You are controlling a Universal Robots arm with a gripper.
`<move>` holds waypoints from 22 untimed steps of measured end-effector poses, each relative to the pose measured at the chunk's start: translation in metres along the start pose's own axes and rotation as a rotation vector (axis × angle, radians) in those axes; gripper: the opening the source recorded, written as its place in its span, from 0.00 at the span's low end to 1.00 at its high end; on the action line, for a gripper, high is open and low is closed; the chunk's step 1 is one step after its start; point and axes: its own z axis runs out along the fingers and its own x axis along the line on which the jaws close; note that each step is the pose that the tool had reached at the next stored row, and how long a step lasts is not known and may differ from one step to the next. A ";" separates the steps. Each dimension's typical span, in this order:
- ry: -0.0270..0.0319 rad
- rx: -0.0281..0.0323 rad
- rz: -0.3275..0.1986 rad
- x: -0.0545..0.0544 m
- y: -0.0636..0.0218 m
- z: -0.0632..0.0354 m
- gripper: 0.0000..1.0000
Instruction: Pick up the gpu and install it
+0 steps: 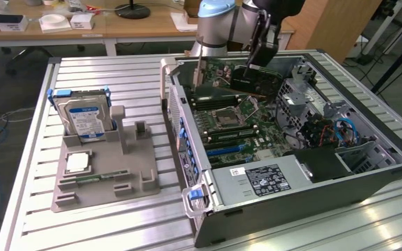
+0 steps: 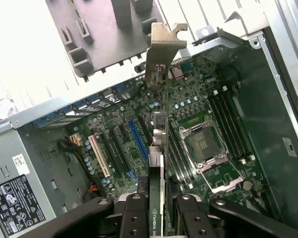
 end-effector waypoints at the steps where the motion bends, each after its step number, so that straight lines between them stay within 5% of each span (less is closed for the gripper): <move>1: 0.0004 -0.0002 -0.008 0.000 0.0000 0.0001 0.26; 22: 0.0084 -0.0047 -0.185 -0.001 -0.0015 0.0014 0.26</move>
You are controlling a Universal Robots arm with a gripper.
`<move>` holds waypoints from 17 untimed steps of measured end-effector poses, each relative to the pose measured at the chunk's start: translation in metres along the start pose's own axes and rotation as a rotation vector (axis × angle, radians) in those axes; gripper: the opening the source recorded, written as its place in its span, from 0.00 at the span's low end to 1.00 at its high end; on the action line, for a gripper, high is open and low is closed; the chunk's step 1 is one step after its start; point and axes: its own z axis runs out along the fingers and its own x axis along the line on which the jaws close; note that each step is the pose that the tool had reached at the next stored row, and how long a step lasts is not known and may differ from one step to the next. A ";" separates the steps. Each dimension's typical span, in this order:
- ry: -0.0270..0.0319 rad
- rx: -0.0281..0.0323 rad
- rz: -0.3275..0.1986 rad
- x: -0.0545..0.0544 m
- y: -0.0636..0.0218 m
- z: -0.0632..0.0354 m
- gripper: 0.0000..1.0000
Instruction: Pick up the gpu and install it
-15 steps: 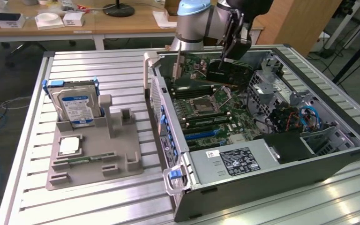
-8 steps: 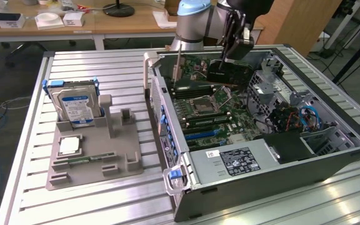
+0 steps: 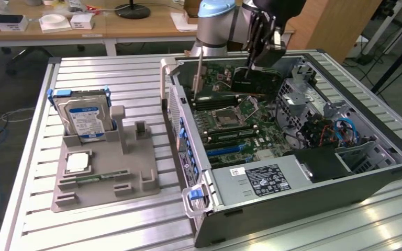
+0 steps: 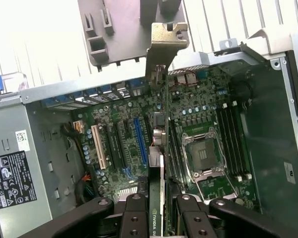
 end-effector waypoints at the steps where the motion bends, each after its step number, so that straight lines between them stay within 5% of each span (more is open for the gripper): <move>1: 0.0004 -0.0003 -0.009 0.000 0.0000 0.0001 0.26; 17: 0.0068 -0.0038 -0.150 0.000 -0.0013 0.0012 0.26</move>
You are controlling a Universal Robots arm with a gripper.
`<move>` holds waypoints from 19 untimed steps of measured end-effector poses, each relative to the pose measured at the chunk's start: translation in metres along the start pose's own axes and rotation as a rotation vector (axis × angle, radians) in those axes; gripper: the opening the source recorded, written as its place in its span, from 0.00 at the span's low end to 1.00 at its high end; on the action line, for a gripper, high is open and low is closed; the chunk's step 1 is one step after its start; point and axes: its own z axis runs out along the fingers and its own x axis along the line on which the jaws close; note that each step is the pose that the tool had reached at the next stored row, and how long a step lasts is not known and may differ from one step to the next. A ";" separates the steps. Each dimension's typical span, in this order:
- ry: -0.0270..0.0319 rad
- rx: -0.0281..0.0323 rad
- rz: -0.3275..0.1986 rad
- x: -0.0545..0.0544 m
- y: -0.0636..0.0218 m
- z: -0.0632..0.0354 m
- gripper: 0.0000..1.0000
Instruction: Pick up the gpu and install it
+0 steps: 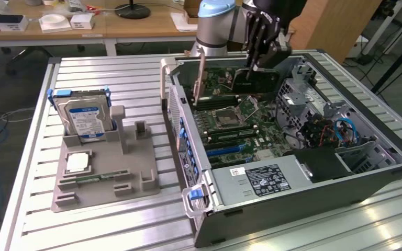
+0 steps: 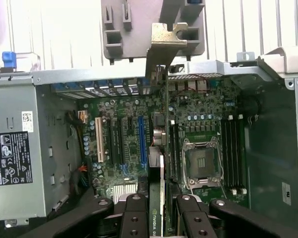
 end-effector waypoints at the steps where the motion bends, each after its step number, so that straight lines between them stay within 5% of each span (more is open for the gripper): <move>1: 0.0004 -0.0003 -0.009 0.000 -0.0001 0.0000 0.26; 14: 0.0053 -0.0030 -0.116 0.000 -0.0027 0.0003 0.26; 19: 0.0052 -0.0029 -0.118 -0.001 -0.0029 0.0007 0.26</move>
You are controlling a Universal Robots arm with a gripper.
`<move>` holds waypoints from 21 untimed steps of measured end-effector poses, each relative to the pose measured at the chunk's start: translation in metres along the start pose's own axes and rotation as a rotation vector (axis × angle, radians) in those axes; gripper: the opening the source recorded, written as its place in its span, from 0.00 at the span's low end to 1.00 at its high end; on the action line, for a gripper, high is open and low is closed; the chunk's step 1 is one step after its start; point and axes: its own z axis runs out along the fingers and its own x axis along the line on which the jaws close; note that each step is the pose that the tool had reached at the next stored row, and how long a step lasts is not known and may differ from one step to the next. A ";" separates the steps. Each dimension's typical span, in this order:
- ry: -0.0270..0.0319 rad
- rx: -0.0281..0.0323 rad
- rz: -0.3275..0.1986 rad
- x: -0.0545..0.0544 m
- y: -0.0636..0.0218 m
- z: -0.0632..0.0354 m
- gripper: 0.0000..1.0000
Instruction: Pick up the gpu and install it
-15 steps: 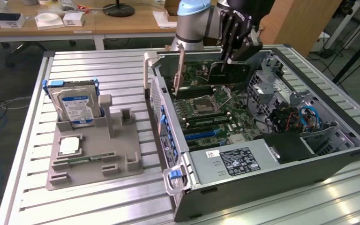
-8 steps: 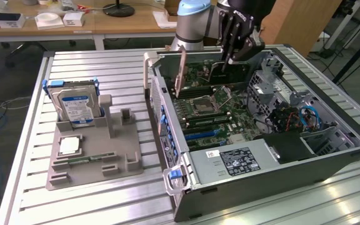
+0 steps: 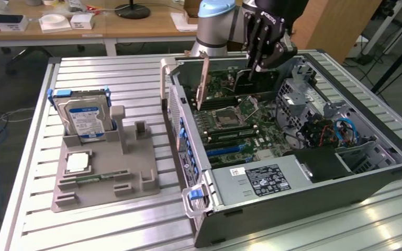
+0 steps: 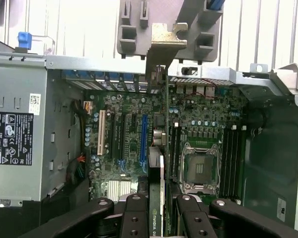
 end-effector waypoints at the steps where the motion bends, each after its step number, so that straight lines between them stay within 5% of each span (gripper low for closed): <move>1: -0.0002 0.0001 0.008 0.000 -0.0002 0.0002 0.26; 21: -0.0027 0.0015 0.062 -0.003 -0.0090 0.0022 0.26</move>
